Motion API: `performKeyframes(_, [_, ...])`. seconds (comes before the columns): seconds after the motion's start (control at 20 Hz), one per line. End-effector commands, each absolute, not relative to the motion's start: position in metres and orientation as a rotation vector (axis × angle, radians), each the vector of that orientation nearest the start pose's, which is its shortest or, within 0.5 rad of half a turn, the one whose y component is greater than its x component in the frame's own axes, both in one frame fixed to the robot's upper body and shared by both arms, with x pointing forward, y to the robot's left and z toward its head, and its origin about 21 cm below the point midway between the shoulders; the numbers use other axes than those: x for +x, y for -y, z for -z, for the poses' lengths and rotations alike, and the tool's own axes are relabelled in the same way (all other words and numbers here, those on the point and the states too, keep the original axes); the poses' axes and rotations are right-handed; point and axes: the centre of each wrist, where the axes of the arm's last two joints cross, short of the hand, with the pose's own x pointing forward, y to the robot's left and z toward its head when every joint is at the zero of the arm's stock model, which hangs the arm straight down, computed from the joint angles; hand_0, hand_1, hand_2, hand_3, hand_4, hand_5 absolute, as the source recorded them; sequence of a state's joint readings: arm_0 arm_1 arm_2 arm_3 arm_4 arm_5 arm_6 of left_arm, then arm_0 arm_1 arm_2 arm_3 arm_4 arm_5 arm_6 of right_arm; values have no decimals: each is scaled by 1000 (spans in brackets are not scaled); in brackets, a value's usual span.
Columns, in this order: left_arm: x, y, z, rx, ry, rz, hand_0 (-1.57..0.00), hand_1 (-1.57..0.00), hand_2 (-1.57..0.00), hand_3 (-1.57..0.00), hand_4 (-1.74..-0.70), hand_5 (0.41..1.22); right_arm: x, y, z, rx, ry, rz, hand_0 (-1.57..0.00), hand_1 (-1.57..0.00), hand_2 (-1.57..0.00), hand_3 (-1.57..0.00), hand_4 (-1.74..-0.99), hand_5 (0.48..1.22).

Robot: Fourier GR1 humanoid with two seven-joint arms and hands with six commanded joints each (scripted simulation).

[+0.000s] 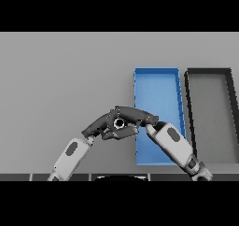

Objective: Pick up the blue pipe and place it into the blue bin.

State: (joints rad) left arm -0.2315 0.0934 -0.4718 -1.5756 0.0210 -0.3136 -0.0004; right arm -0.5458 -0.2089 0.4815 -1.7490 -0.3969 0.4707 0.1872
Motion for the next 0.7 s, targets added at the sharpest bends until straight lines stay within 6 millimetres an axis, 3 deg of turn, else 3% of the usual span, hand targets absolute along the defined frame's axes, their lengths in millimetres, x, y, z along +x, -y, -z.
performKeyframes(0.0, [261, -119, -45, -546, 1635, 864, -1157, -1083, -977, -1066, -1535, 1221, 280, 97, -156, 905, 1670, -1090, -1541, -1540, -1542, -1529, -1483, 1179])
performKeyframes(0.15, [266, -124, -47, -502, 1617, 1027, -592, -554, -500, -546, -1216, 1221, 280, 94, -162, 861, 1638, -1113, -1556, -1555, -1556, -1549, -1490, 1199])
performKeyframes(0.25, [265, -124, -46, -478, 1623, 1062, -378, -354, -319, -349, -1088, 1113, 276, 98, -159, 884, 1646, -1117, -1561, -1561, -1561, -1557, -1492, 1207])
performKeyframes(0.45, [268, -124, -48, -433, 1629, 1049, -154, -145, -130, -142, -942, 785, 276, 95, -161, 882, 1651, -1115, -1567, -1567, -1567, -1565, -1496, 1215])
performKeyframes(0.65, [268, -120, -43, -425, 1609, 1040, -63, -59, -53, -58, -887, 638, 278, 93, -160, 851, 1652, -1125, -1569, -1569, -1569, -1569, -1493, 1219])
